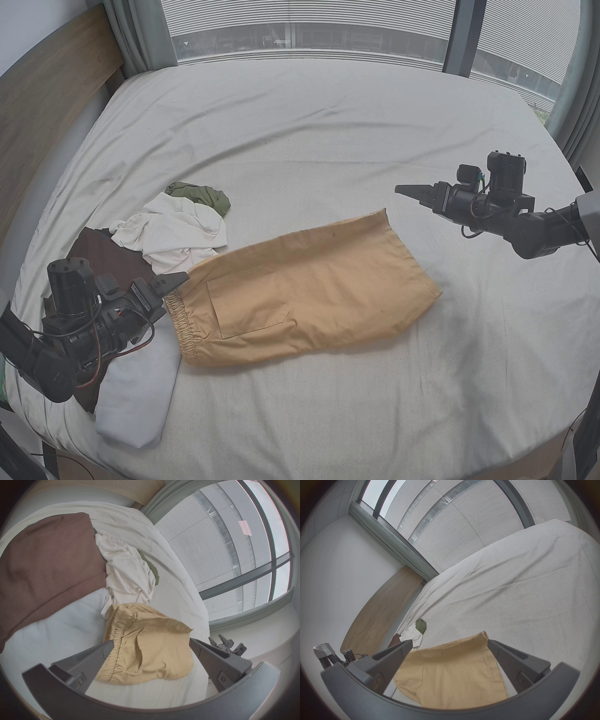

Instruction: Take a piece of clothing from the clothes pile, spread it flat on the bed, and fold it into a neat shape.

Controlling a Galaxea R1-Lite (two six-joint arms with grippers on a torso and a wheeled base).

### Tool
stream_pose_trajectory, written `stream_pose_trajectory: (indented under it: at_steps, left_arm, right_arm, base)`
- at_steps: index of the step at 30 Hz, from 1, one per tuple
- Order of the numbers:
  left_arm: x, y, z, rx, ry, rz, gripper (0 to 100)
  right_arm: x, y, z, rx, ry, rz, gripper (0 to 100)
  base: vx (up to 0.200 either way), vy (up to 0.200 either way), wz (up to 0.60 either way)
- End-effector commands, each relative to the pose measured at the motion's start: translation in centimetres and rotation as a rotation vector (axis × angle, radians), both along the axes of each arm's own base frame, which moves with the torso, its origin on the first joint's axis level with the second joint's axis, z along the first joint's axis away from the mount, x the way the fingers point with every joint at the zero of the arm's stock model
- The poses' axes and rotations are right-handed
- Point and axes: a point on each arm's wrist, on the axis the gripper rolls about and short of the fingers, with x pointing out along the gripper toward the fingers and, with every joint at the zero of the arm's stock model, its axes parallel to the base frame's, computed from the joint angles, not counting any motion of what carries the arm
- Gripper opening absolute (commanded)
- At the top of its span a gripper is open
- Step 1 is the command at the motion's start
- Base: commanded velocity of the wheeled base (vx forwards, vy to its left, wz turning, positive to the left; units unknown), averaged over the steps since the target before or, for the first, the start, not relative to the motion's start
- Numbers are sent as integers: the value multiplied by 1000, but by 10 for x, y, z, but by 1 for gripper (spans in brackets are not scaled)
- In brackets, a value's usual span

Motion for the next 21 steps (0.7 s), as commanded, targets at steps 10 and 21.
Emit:
stream_pose_trajectory:
  at_steps: [10, 21]
  left_arm:
    - [-37, -6, 46, -93, -162, -210, 100]
    - [-68, -3, 63, -63, -285, -470, 100]
  right_arm:
    - [-74, -18, 12, 25, 81, -11, 100]
    - [-146, -30, -19, 132, 58, 52, 100]
  base:
    - [0, 0, 0]
    - [0, 0, 0]
